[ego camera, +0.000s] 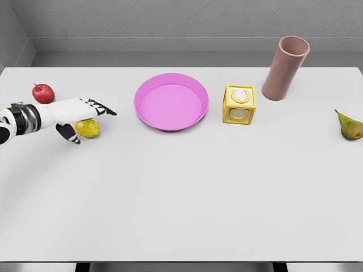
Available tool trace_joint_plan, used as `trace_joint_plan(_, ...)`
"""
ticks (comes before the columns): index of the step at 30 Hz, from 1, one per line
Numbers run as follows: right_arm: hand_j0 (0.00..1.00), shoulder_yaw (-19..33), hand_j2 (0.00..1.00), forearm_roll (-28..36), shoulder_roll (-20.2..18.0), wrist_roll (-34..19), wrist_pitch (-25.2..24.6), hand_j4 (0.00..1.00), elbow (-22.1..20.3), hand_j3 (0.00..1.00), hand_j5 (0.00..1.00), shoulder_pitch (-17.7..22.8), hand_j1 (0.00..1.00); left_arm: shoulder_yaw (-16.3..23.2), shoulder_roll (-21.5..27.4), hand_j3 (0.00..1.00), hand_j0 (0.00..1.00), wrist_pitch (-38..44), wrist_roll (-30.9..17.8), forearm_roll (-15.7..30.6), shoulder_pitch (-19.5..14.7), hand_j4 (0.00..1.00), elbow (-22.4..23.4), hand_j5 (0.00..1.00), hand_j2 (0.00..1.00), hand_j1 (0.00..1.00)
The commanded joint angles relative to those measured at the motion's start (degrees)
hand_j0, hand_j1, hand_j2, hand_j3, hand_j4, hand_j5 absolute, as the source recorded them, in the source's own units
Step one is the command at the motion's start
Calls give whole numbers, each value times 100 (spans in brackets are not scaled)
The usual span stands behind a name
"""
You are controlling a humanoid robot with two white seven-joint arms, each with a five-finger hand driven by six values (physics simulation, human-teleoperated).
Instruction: Put the lemon on the plate with left arm
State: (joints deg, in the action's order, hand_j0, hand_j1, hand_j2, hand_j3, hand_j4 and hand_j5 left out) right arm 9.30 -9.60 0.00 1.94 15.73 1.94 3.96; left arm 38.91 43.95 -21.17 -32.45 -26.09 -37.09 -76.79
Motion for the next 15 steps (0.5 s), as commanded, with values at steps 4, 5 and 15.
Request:
trace_joint_plan(4, 100, 2, 100, 2, 0, -1, 0, 100, -1, 100, 100, 0, 100, 11, -9, 100, 100, 8, 2, 16, -9, 100, 103, 100, 100, 100)
trace_joint_plan(5, 100, 2, 100, 2, 0, -1, 0, 100, -1, 100, 100, 0, 100, 11, -9, 100, 100, 8, 2, 8, -18, 100, 138, 100, 100, 100)
trace_joint_plan(15, 100, 2, 100, 2, 0, -1, 0, 100, -1, 100, 100, 0, 100, 28, -141, 100, 100, -1, 2, -115, -70, 100, 366, 100, 100, 100)
